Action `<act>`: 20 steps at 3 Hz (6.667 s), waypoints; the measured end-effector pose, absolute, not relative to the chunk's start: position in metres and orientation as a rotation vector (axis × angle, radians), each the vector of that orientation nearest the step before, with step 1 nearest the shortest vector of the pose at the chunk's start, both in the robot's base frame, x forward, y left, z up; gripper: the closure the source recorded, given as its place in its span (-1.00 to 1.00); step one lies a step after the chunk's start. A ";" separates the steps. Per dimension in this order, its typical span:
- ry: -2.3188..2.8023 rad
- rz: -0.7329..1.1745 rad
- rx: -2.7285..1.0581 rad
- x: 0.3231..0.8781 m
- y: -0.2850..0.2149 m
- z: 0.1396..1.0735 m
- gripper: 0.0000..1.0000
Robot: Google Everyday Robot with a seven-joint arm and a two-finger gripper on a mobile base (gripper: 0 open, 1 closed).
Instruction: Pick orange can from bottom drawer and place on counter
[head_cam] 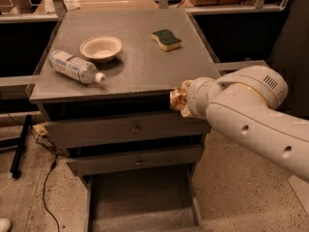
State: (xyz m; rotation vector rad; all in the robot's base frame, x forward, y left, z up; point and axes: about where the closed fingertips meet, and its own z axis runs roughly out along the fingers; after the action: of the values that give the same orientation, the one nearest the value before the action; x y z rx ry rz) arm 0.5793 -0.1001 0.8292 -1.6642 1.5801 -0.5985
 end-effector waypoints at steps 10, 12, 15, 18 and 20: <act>1.490 -0.693 -1.476 0.640 -0.102 0.922 1.00; 1.452 -0.646 -1.613 0.664 -0.084 0.902 1.00; 1.398 -0.609 -1.771 0.691 -0.072 0.892 1.00; 1.403 -0.571 -1.817 0.694 -0.065 0.872 1.00; 1.403 -0.571 -1.817 0.694 -0.065 0.873 0.16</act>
Offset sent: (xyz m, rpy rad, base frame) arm 0.0036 -0.0193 0.0260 -0.0073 -0.0453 -0.0447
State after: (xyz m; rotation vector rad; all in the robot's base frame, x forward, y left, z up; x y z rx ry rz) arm 0.6936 -0.0651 0.8725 -1.8168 1.4026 -0.5708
